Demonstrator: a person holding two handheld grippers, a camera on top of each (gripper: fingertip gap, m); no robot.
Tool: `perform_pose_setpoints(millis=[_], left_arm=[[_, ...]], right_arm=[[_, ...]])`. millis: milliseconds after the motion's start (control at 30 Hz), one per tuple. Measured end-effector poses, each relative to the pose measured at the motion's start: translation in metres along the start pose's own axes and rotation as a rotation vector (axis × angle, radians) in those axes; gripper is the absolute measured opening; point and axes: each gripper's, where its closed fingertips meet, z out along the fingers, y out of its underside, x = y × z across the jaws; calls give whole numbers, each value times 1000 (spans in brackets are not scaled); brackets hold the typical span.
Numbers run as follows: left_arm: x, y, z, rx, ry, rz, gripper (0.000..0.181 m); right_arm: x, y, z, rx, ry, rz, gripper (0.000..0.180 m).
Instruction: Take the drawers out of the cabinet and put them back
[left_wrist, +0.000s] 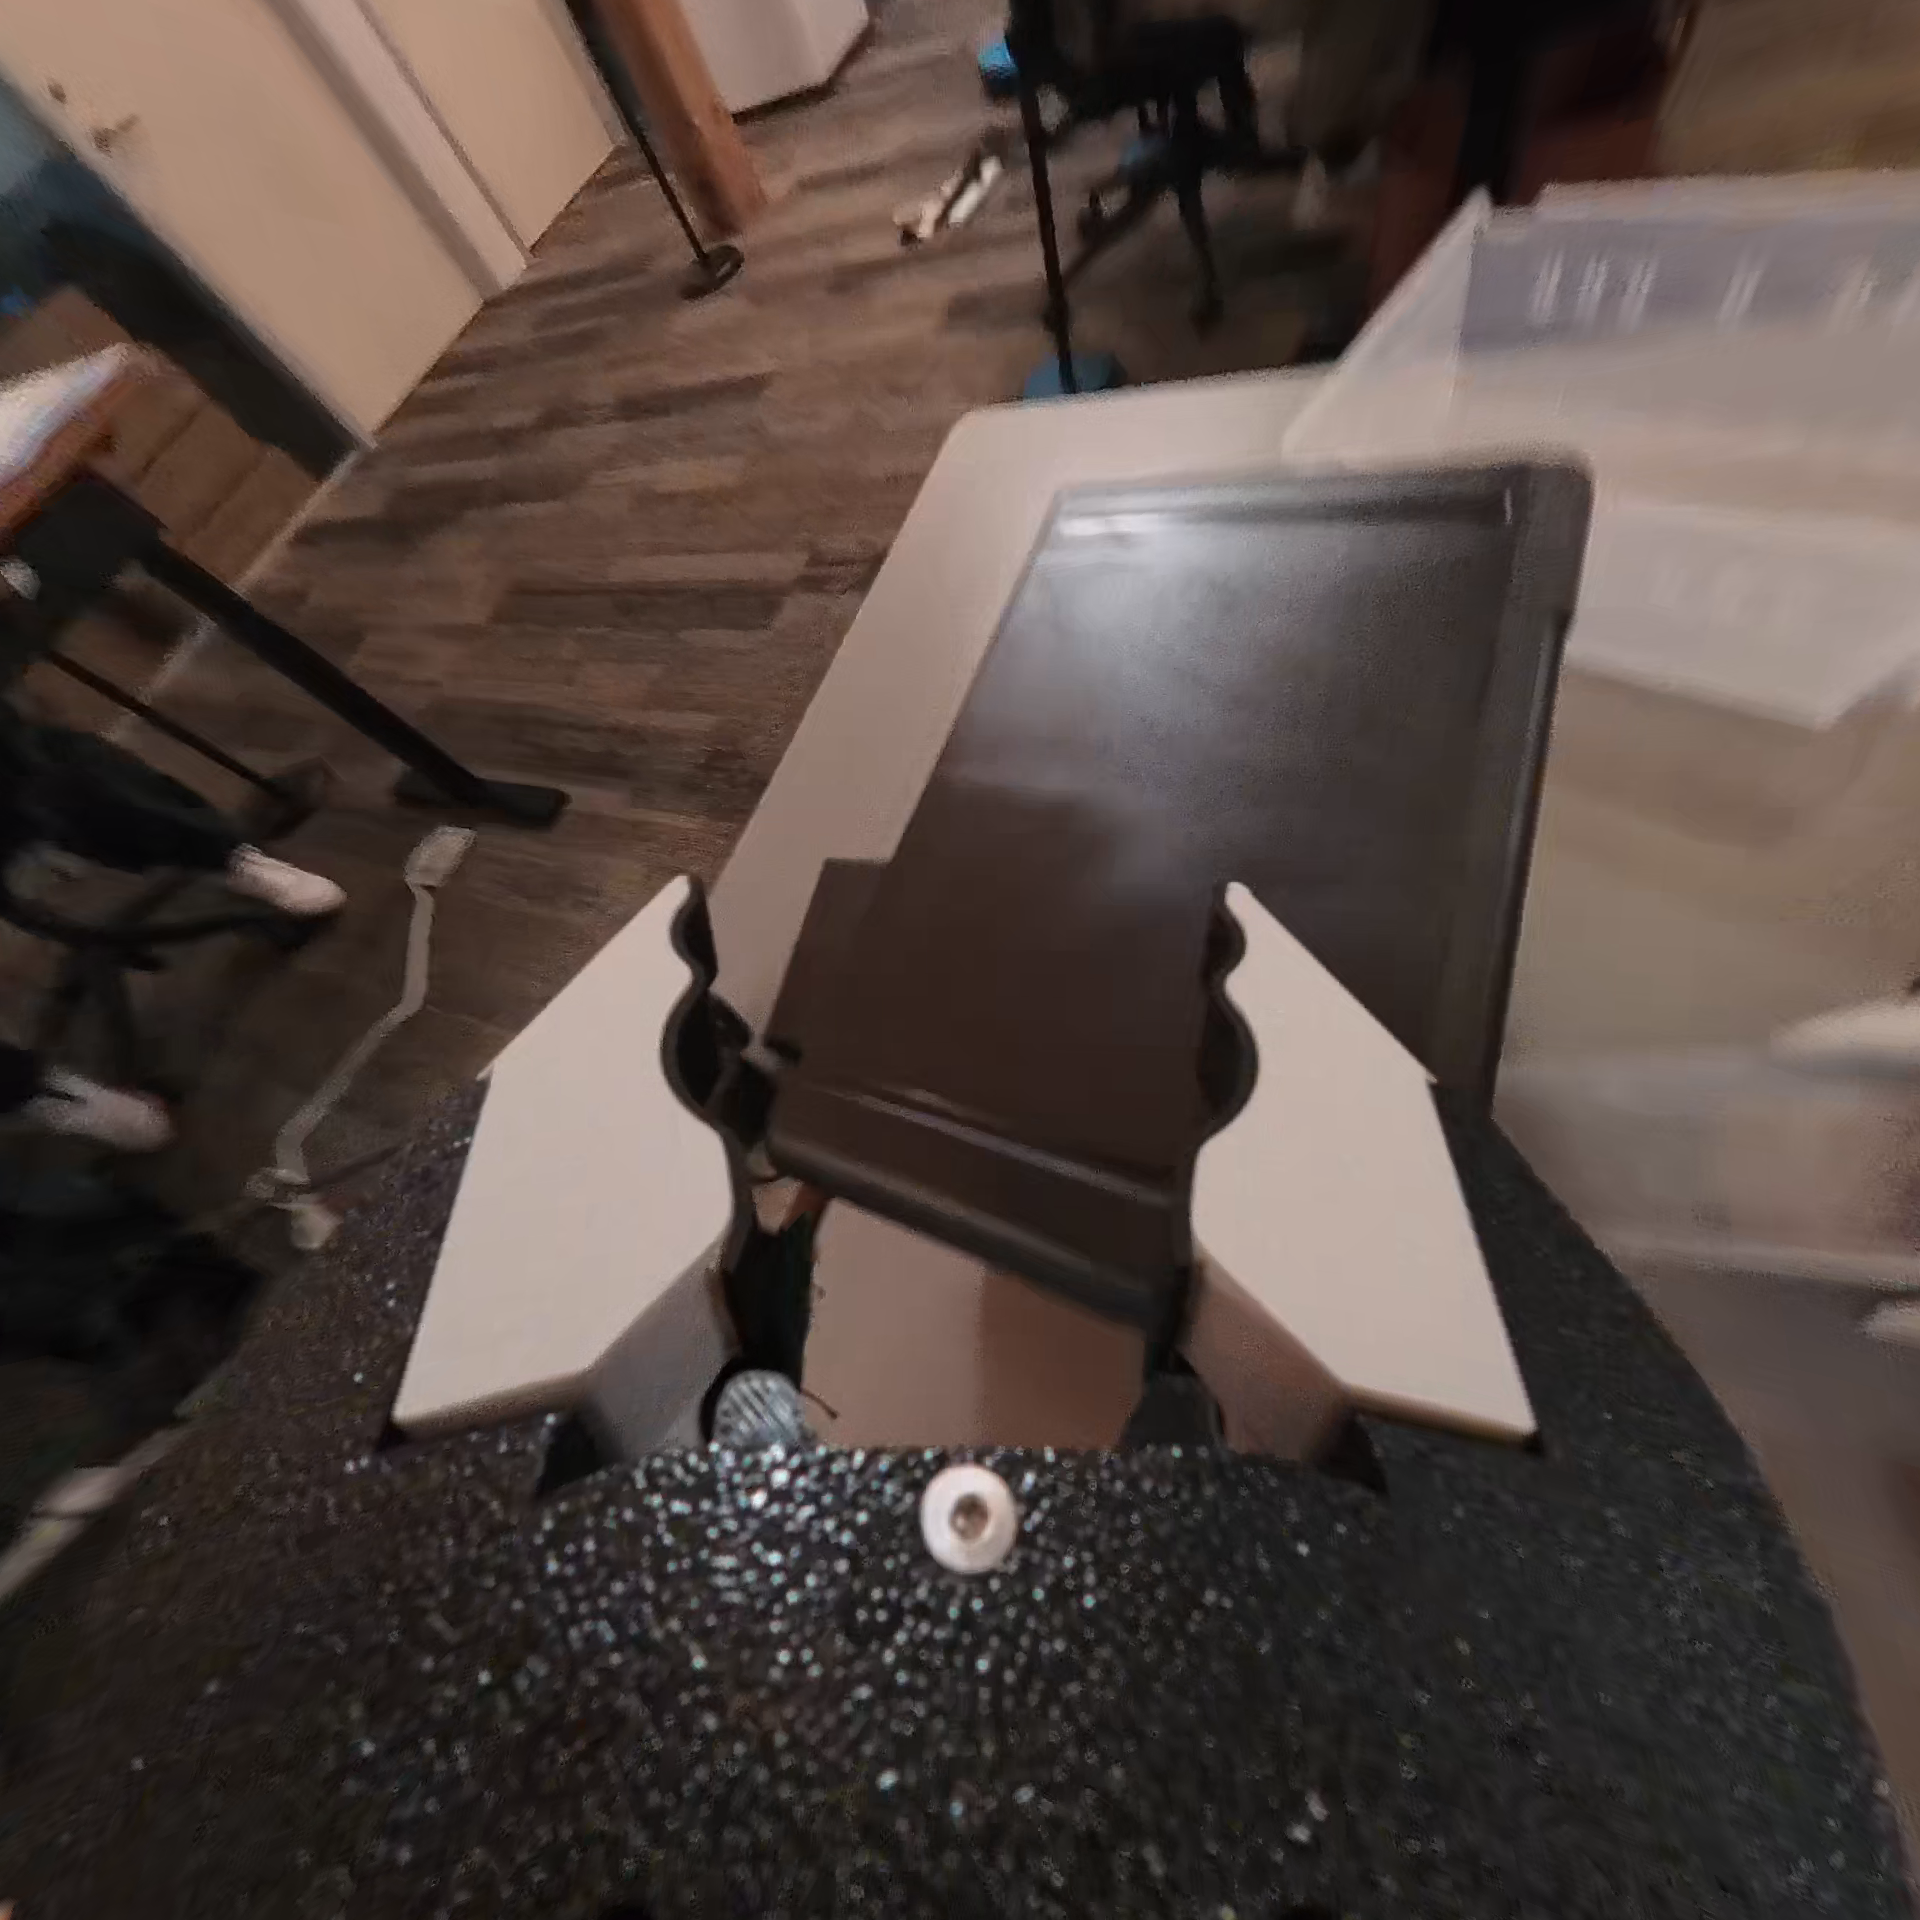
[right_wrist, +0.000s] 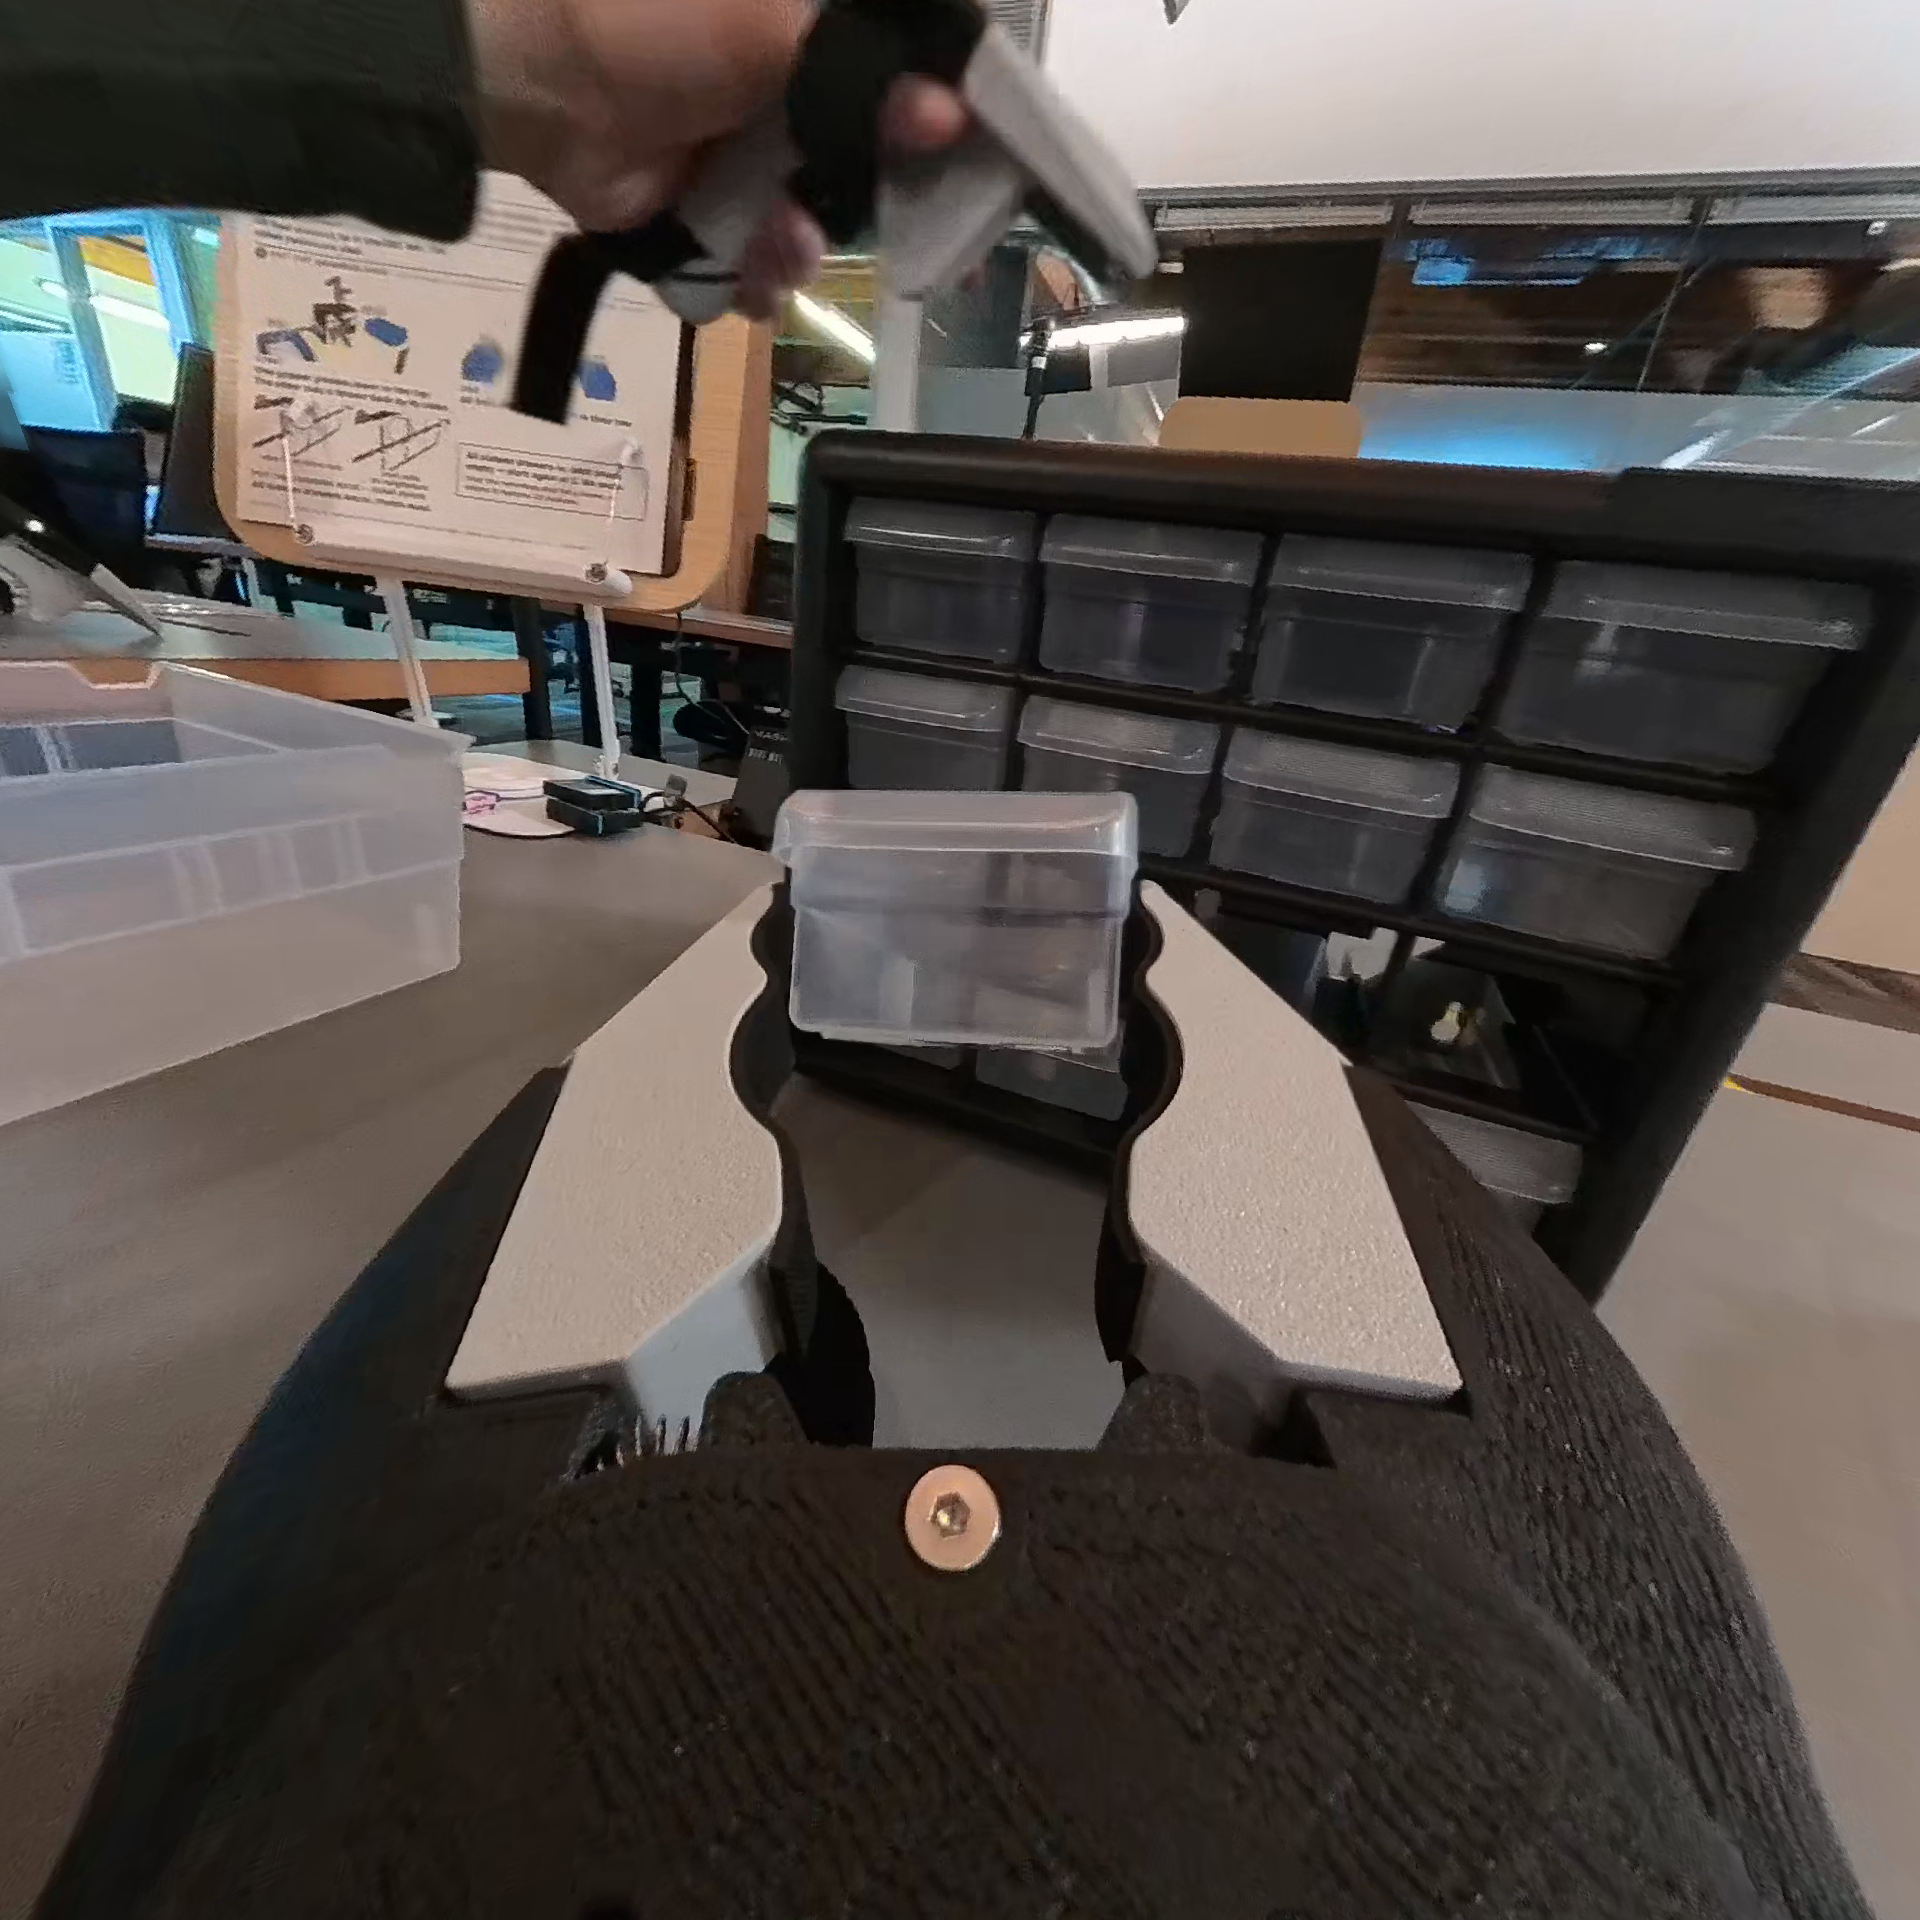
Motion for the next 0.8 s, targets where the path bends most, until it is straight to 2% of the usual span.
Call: perform_pose_setpoints(millis=[67, 133, 200, 300, 467, 567, 667, 800], left_arm=[[-13, -1, 15, -12, 33, -172, 105], [-16, 15, 33, -122, 100, -304, 124], [-17, 27, 46, -214, 167, -414, 135], [-23, 41, 56, -334, 191, -438, 135], [-9, 65, 67, -547, 288, -396, 125], [2, 61, 72, -536, 379, -441, 113], [1, 64, 73, -513, 393, -465, 116], [3, 67, 75, -452, 404, -519, 119]], right_arm=[[-4, 0, 1, -1, -11, -9, 63], [-6, 0, 0, 0, -17, -17, 63], [-4, 0, 0, 1, -11, -16, 63], [1, -1, -1, 10, 13, -3, 63], [1, -5, -1, 44, 17, 8, 62], [-3, -10, 0, 74, 4, 16, 62], [-6, -21, 0, 128, -22, 26, 62], [6, -18, 3, 96, -6, 80, 62]])
